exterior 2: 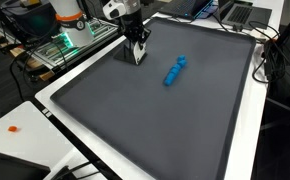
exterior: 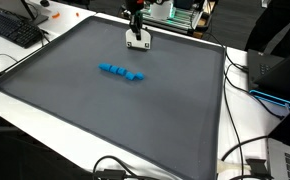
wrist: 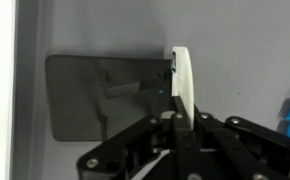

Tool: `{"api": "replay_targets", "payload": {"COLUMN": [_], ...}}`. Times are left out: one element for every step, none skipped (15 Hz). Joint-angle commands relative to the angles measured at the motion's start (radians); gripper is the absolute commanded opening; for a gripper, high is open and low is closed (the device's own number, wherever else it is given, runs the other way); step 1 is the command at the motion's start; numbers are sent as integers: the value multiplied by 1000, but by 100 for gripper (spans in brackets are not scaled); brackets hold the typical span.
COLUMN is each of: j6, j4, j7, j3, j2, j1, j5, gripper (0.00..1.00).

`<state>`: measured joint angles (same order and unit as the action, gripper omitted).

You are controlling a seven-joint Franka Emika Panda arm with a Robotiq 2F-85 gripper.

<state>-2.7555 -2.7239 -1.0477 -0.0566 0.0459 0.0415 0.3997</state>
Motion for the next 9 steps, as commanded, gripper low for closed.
{"api": "replay_targets", "payload": {"j6": [0,9,20,27,36,47,61,117,144], "j4": [-12,-10,-7,-5,-2,1,5,20,30], "j7": [-4,-2,-20,-39,-57,-78,-106,-81,-86], "j3": [-2,0,3,5,7,9,9,12,11], "j2": [-9,-3,8,18,33,43,56,79,97], "j1": [4,2,-4,-10,-16,-22,-30,-30,-33], "j5": [6,5,-14,-41,-67,-97,-141,-145,-169], "gripper": [29,30,35,43,50,57,66,73,81]}}
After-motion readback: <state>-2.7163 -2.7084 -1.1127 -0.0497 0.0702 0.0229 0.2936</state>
